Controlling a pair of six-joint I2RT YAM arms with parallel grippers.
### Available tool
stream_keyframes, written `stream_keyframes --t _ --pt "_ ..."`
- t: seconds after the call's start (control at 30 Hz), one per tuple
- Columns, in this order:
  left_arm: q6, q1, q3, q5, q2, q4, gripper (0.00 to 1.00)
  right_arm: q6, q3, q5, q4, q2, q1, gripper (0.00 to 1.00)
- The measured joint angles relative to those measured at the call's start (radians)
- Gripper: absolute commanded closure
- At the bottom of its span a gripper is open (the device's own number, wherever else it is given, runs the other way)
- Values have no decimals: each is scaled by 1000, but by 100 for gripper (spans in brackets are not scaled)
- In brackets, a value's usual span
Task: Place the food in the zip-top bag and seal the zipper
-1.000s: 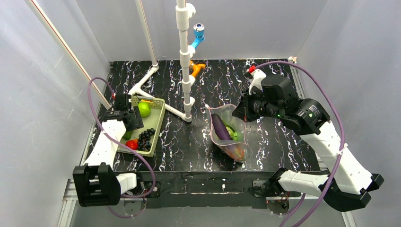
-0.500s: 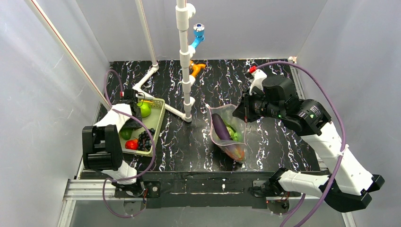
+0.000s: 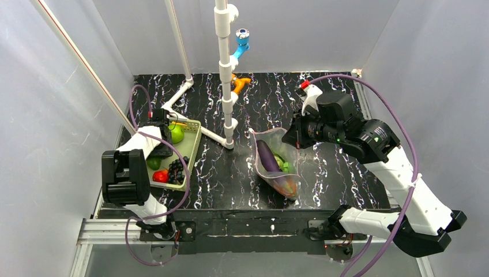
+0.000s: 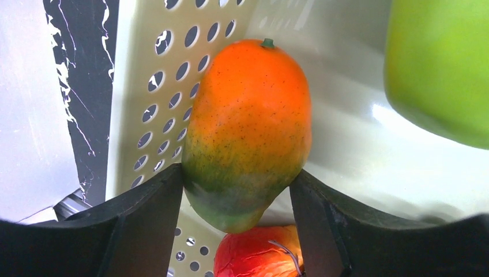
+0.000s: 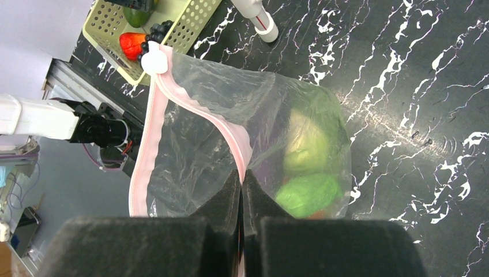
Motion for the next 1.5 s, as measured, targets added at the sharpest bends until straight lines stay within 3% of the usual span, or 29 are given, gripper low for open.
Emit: stream_keyframes --t 0.1,0.2,0.43,0.6,0.73,0.87,1.0,1.23,1.37,1.5 --pt "-2 0 0 10 -8 -1 88 0 0 -4 0 0 0 99" --pt "-14 0 -2 36 -44 -13 90 0 0 -5 0 0 0 99" --pt "-83 -6 13 140 -301 -125 90 0 0 -6 0 2 0 99" --pt "-249 -9 56 417 -609 -171 88 0 0 -14 9 16 0 99" --pt "-531 -25 23 735 -796 -21 88 1 0 -24 18 33 0 99" --pt "-839 -188 -49 958 -824 187 88 4 0 -28 22 35 0 99" --pt "-1018 -412 -63 981 -798 317 87 7 0 -29 24 35 0 99" --pt "-1260 -803 -40 891 -737 564 85 25 0 -32 38 39 0 99" --pt "-1408 -937 -32 820 -628 687 84 30 0 -29 46 50 0 99" --pt "-1573 -1026 -133 703 -560 824 85 36 0 -22 50 53 0 99"
